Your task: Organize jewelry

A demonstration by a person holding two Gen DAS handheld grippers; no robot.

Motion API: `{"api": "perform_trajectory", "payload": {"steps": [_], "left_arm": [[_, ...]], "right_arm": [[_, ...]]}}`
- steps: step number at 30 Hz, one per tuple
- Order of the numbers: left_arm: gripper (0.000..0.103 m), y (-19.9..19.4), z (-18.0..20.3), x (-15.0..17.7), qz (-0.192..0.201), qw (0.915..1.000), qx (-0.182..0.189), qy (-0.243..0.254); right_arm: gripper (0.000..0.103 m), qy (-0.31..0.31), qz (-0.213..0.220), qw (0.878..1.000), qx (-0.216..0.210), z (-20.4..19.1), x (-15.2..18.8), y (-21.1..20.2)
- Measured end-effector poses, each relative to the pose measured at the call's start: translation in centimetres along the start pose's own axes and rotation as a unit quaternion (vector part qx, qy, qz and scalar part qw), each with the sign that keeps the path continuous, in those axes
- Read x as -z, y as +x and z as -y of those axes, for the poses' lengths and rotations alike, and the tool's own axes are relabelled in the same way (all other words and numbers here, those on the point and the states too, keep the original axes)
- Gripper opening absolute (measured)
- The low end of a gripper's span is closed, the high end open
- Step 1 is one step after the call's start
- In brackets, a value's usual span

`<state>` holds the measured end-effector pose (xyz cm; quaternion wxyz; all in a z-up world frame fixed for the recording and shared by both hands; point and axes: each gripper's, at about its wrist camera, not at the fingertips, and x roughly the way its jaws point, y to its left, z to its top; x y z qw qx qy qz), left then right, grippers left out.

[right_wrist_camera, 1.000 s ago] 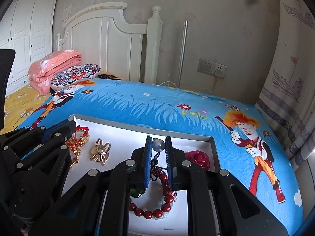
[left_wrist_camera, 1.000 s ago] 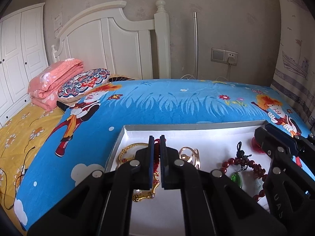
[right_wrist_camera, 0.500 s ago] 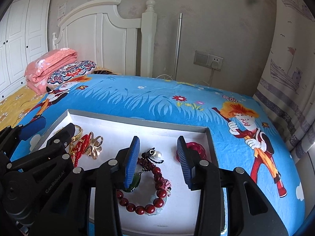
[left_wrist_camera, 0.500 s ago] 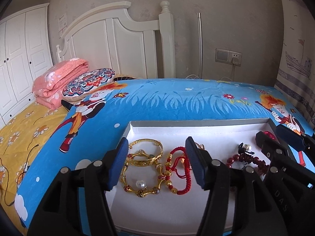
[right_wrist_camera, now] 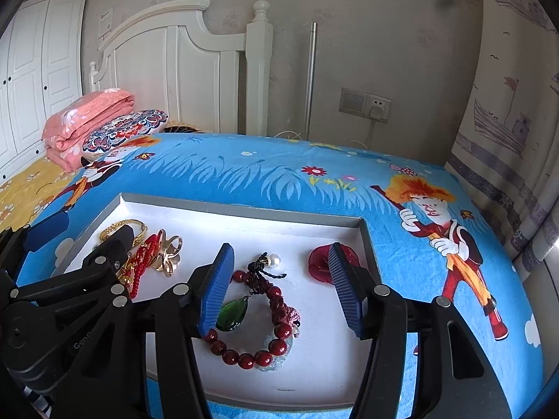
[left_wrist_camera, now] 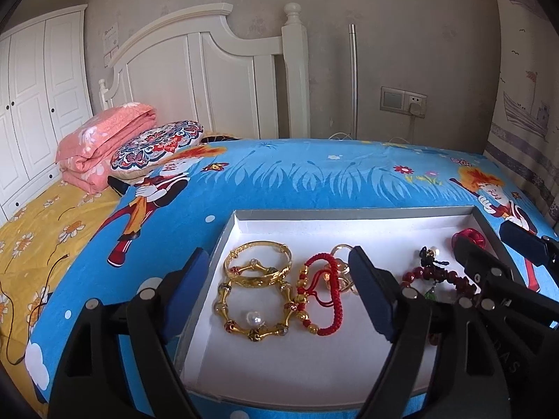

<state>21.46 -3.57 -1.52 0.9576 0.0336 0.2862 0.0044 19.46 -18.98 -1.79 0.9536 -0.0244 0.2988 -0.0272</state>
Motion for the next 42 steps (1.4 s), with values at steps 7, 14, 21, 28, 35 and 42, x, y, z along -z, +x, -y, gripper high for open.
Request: {"api": "perform_trajectory", "payload": {"steps": [7,14,21,28,35,42], "left_arm": [[0.097,-0.6,-0.8,0.2,0.004,0.9999,0.012,0.002],[0.098,-2.9,-0.7,1.0,0.016,0.9991,0.021,0.032],[0.098,-6.7,-1.4,1.9,0.034,0.999,0.022,0.02],[0.098,-9.1,-2.4,2.3,0.024,0.9995,0.017,0.009],[0.098,-9.9,-2.0,2.8,0.023,0.9994,0.023,0.014],[0.098,-10.1,-1.9,3.0,0.022,0.9994,0.026,0.011]], "right_arm": [[0.075,0.017,0.004,1.0,0.011,1.1,0.1,-1.3],[0.084,0.013,0.014,1.0,0.017,1.6,0.9,-4.0],[0.084,0.008,0.008,1.0,0.008,1.7,1.8,-6.9],[0.084,0.006,-0.02,1.0,0.008,2.0,2.5,-8.0],[0.084,0.005,-0.003,1.0,0.002,2.0,2.6,-8.9],[0.084,0.008,0.004,1.0,0.002,1.9,2.8,-9.1]]}}
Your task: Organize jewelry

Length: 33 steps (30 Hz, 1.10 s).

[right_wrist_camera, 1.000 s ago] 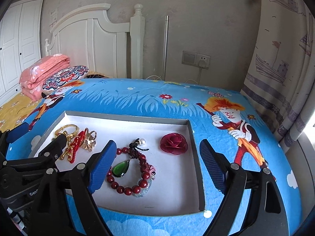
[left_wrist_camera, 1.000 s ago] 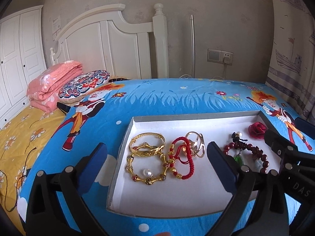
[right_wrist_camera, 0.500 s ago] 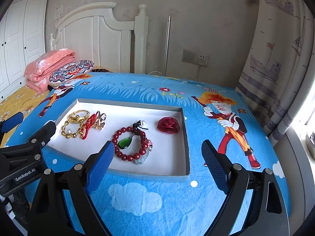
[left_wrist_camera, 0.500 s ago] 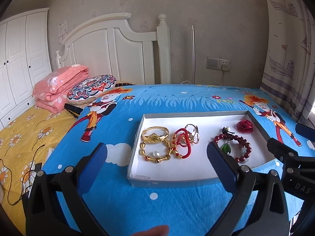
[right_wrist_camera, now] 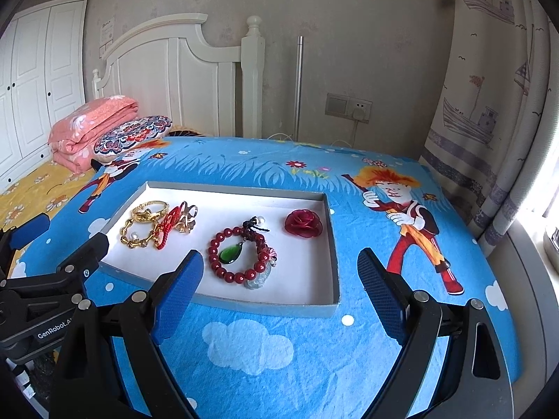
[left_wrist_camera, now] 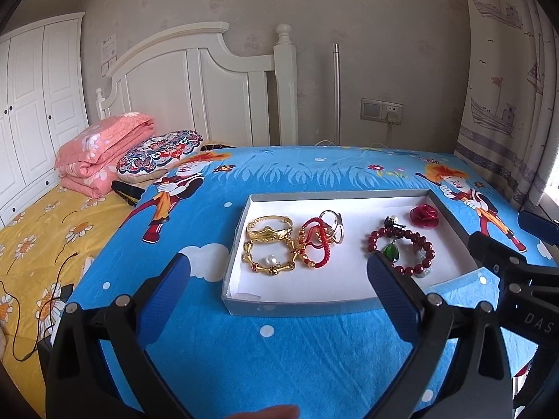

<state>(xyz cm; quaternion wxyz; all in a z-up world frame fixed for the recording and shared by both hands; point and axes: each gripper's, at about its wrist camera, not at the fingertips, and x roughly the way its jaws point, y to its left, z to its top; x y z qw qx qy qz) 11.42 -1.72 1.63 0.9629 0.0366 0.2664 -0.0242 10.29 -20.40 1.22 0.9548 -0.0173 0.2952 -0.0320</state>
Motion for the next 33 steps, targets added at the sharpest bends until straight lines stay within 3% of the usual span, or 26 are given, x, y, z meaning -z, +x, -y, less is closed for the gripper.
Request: {"api": "perform_trajectory", "payload": {"steps": [33], "left_arm": [[0.098,0.28,-0.34,-0.4,-0.013,0.9998,0.004,-0.011]], "right_arm": [[0.084,-0.008,-0.013,1.0,0.012,-0.52,0.2,0.1]]}}
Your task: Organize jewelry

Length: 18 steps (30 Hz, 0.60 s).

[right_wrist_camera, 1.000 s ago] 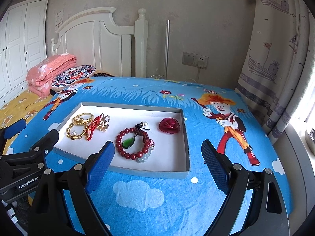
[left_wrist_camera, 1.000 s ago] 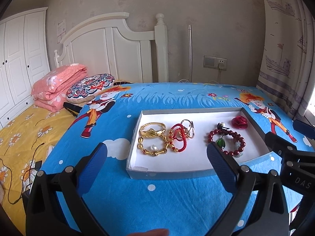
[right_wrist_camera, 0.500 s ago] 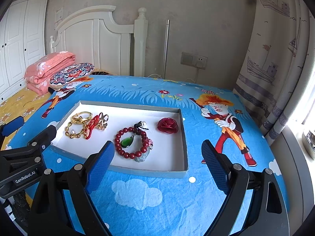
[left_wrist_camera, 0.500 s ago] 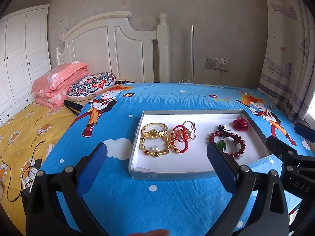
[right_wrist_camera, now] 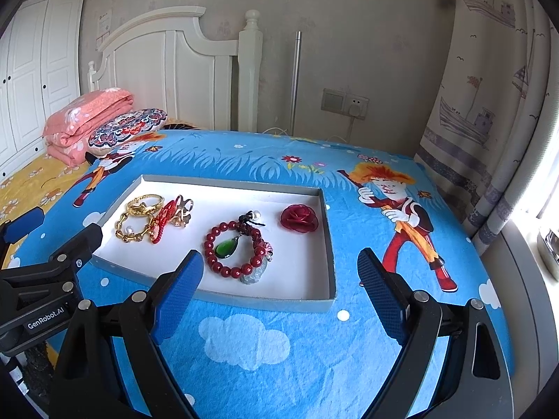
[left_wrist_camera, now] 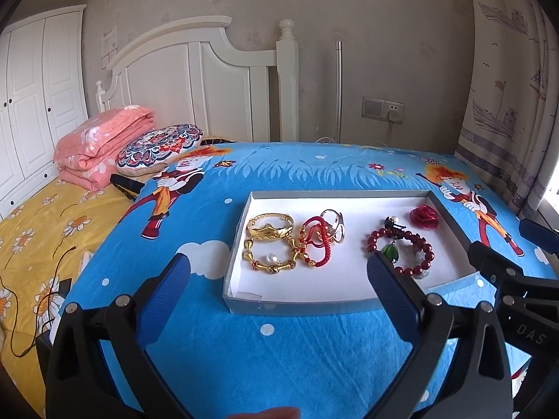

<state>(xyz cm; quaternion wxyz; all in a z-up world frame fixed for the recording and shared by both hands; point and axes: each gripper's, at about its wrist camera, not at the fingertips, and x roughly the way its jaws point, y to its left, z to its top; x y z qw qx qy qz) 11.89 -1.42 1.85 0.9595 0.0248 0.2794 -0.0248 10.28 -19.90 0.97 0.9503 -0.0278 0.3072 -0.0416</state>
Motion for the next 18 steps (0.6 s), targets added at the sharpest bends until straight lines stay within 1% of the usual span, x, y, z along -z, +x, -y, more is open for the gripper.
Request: {"api": "perform_trajectory", "payload": {"steps": [18], "left_arm": [[0.098,0.16,-0.01,0.31,-0.006,1.0,0.0,-0.004]], "right_arm": [[0.084,-0.002,-0.005,1.0,-0.004,-0.17,0.15,0.19]]}}
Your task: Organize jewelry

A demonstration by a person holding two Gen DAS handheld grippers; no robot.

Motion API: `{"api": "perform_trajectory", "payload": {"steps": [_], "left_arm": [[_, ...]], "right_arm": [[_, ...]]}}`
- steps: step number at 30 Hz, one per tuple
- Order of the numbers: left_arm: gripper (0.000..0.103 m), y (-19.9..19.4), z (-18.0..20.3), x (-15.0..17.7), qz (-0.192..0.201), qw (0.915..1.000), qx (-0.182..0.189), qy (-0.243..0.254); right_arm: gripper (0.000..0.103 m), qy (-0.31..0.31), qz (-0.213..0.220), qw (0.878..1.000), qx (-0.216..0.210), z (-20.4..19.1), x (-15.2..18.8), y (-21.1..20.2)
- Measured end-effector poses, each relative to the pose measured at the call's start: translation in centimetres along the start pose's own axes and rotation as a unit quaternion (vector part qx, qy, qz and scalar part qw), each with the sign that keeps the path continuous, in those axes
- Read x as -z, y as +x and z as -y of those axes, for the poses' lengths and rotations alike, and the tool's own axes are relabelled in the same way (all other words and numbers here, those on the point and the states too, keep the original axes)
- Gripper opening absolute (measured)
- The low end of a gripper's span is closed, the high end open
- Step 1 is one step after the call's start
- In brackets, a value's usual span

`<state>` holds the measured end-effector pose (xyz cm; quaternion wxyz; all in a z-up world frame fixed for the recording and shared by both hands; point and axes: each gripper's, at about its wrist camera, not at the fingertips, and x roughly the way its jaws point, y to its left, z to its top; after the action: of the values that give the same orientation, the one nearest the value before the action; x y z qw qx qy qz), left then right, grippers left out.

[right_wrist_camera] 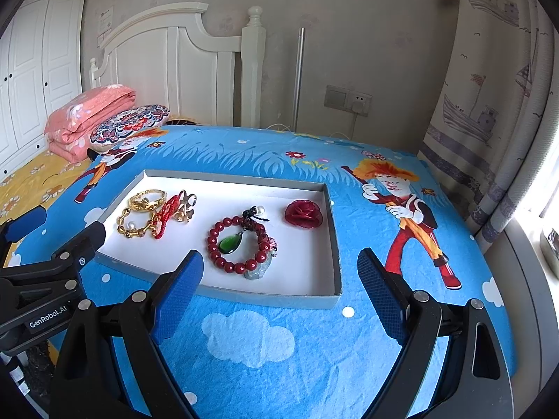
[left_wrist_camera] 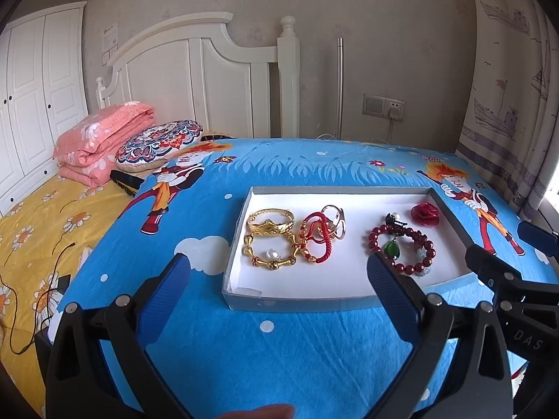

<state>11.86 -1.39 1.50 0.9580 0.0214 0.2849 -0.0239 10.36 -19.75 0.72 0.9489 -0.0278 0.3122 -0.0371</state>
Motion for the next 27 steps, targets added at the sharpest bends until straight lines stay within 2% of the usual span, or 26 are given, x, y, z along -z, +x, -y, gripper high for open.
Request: {"api": "perform_trajectory", "payload": {"steps": [27], "left_arm": [[0.098,-0.11,-0.08,-0.12,-0.002,1.0,-0.008,0.003]], "right_arm": [[0.084,-0.006,-0.002,1.0,-0.007,-0.49,0.05,-0.19]]}}
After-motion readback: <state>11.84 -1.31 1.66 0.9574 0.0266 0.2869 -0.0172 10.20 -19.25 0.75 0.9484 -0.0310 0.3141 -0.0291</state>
